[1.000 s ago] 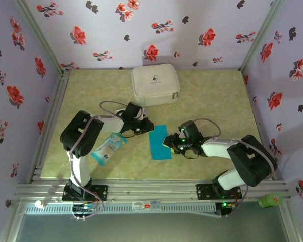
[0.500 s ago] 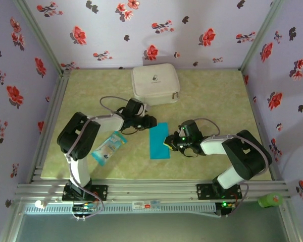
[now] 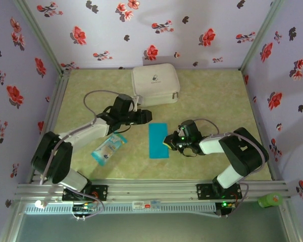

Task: Fold a paper plane with a square sheet of paper (pick it up from the middle)
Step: Fold the triangle a second time at the center of the table.

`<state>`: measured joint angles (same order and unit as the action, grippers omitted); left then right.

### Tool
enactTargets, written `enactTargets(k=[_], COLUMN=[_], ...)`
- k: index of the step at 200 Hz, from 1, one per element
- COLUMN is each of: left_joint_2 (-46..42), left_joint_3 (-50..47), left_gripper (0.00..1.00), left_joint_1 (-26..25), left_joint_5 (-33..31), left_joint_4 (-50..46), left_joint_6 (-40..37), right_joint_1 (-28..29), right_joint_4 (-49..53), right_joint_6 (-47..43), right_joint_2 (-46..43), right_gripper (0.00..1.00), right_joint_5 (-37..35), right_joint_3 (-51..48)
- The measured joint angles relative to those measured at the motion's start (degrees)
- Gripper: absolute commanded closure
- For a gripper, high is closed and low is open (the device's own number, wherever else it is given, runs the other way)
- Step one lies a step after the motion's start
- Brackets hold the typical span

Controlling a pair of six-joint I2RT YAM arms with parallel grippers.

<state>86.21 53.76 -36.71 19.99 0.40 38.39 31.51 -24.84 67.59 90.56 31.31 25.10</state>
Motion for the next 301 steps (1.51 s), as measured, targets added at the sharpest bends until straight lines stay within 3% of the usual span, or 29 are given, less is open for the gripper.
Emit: enactTargets(k=[72, 109, 143, 183, 221, 301], left_joint_2=[-11.2, -13.4, -13.4, -8.9, -2.4, 4.3], left_joint_3=[-12.2, -16.4, -18.0, -18.3, -18.3, -18.1], left_gripper=[0.55, 0.55, 0.55, 0.53, 0.49, 0.46], left_joint_1=[-7.1, -9.4, -16.2, -26.7, -33.0, -36.7], left_joint_5=[-9.1, -12.1, -13.0, -17.2, -25.0, -39.8], left_joint_4=[6.1, 10.2, 11.7, 13.9, 15.5, 20.6], left_joint_6=[-7.5, -13.5, -22.5, -30.6, -35.6, -39.3], right_joint_1=[0.0, 0.0, 0.0, 0.0, 0.0, 0.0], right_joint_4=[-0.8, -1.2, -1.5, -1.5, -1.5, -0.9], right_joint_6=[1.7, 2.5, 3.0, 3.0, 3.0, 3.0], right_joint_2=[0.0, 0.0, 0.0, 0.0, 0.0, 0.0], right_gripper=[0.94, 0.88, 0.82, 0.89, 0.92, 0.91], right_joint_5=[-5.2, -5.8, -5.4, -4.7, -4.3, -4.3], right_joint_3=[0.5, 1.6, 1.9, 1.9, 1.9, 1.9])
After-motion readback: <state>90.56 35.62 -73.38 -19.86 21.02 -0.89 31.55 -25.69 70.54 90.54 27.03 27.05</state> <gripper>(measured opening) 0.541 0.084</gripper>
